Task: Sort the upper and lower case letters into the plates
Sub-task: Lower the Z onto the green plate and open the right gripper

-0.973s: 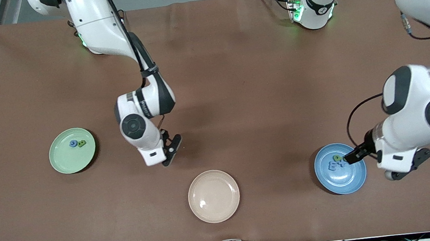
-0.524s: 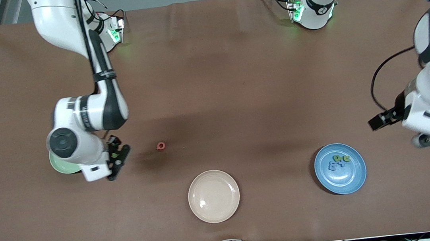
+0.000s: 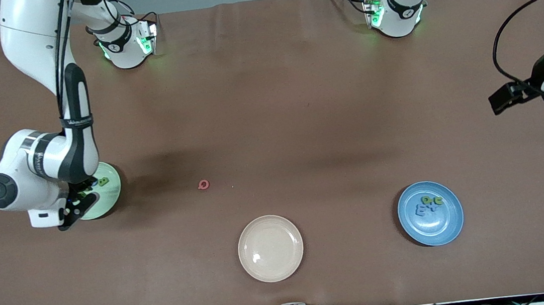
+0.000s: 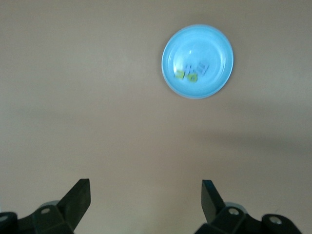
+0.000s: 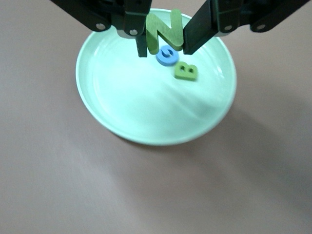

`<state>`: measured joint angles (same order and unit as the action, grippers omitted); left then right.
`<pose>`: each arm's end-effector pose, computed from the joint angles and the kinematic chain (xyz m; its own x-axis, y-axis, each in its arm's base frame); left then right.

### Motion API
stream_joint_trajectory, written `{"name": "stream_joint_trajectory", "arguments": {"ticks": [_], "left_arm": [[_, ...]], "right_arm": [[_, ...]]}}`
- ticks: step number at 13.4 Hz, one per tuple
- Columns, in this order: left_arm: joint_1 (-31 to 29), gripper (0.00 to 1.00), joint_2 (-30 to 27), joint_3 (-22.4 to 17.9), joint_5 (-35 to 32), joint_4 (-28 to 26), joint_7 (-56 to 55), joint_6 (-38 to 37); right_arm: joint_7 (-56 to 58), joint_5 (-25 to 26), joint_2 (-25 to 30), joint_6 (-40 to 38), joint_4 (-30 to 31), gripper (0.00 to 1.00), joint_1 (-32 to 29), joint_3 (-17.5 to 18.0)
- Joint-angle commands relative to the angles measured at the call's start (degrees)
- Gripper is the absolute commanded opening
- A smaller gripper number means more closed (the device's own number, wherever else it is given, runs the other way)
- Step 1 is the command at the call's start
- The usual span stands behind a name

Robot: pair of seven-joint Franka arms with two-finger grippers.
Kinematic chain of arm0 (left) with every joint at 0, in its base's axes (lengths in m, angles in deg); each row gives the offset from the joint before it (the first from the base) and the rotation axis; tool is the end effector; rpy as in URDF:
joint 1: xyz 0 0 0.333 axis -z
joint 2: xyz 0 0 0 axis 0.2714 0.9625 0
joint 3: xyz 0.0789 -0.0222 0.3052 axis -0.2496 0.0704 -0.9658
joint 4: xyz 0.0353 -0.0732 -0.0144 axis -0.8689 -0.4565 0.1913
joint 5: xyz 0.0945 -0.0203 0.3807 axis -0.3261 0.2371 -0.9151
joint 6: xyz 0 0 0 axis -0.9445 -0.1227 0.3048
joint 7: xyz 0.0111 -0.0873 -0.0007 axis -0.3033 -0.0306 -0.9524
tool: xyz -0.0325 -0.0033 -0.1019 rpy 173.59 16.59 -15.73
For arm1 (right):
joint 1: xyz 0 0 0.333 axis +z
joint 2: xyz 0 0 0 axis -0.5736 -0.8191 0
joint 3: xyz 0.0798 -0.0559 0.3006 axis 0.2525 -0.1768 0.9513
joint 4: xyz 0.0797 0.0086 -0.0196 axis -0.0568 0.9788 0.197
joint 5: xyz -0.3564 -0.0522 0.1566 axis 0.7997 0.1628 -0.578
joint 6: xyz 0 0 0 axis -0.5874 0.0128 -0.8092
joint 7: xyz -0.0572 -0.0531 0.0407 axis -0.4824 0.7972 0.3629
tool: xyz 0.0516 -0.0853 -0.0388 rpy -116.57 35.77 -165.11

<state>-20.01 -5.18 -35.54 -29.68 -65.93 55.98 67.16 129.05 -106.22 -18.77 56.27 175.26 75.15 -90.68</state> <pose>0.5919 -0.0497 0.6247 0.9950 0.0917 -0.0385 0.0860 -0.9878 -0.1301 0.6068 -0.0628 0.2615 0.7449 0.6266 -0.2291 0.6346 -0.7714 -0.0465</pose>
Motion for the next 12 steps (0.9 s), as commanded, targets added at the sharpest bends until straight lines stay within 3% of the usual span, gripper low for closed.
{"name": "stream_joint_trajectory", "arguments": {"ticks": [1, 3, 9, 12], "left_arm": [[3.9, 1.0, -11.23, -7.76, 4.42, -14.88, 3.37, 4.6], [4.0, 1.0, -15.29, -7.95, 4.43, -21.04, 3.38, 8.73], [4.08, 1.0, -15.21, -5.67, 4.52, -21.15, 3.38, 12.96], [4.0, 1.0, -14.95, -5.05, 4.26, -21.07, 3.29, 14.72]], "right_arm": [[-0.7, -5.81, 0.6, 6.8, 5.8, 0.09, -0.68, -0.64], [-4.02, -9.16, -0.01, 7.52, 5.81, 0.09, -2.44, -0.38], [-14.15, -13.39, -1.94, 11.99, 5.29, 0.09, -4.2, 1.73], [-15.73, -13.57, -2.21, 15.68, 5.29, 0.09, -7.35, 5.94]]}}
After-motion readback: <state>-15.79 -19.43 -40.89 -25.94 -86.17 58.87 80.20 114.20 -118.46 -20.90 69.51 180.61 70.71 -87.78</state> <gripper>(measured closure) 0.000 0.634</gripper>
